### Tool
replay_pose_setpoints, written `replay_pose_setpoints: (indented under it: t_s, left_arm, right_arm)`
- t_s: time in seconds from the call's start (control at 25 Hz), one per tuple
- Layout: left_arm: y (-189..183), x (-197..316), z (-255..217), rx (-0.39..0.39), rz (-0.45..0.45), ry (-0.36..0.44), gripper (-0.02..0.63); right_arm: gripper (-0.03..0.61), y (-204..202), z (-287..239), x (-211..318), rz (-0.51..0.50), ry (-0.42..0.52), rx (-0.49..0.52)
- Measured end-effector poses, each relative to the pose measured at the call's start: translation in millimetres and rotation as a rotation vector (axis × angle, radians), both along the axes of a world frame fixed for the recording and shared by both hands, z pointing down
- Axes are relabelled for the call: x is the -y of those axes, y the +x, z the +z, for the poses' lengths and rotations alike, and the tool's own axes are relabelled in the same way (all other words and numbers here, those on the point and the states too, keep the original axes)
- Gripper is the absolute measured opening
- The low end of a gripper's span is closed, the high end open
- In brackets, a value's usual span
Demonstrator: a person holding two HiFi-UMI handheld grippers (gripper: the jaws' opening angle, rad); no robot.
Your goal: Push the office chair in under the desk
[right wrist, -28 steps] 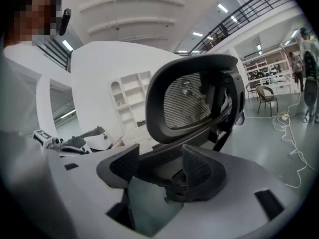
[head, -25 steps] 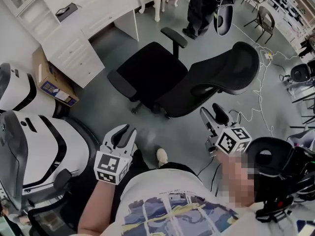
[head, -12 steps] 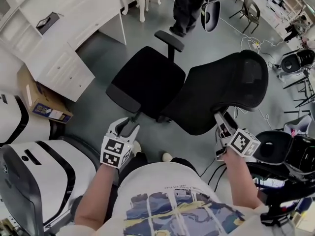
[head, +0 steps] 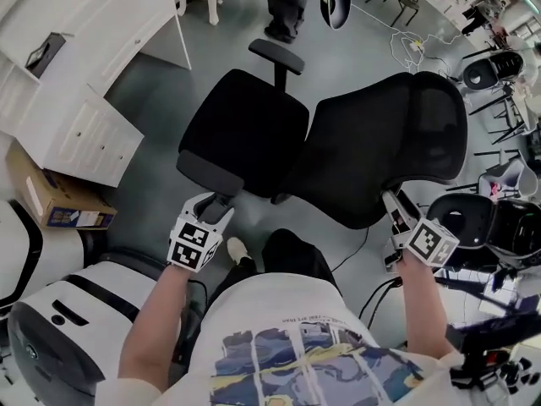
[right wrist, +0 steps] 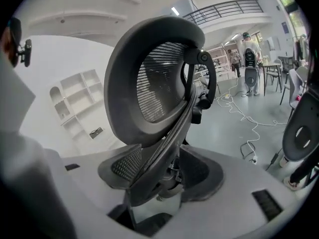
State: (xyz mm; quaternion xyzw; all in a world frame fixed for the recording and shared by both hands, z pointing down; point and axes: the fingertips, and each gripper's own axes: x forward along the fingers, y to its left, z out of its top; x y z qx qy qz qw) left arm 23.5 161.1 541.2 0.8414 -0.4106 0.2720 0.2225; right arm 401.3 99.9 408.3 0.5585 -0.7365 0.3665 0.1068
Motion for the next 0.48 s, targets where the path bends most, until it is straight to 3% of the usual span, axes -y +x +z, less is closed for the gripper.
replay_pose_setpoints:
  t_s: [0.24, 0.48]
  left_arm:
    - [2.2, 28.1, 25.3, 0.026, 0.113, -0.035, 0.221]
    - [-2.9, 42.6, 69.5, 0.158, 0.251, -0.144, 0.265]
  right_arm:
    - [0.249, -2.0, -5.4, -7.9, 0.016, -0.041, -0.007]
    - [0.239, -7.2, 0.4, -11.5, -0.009, -0.096, 0.036]
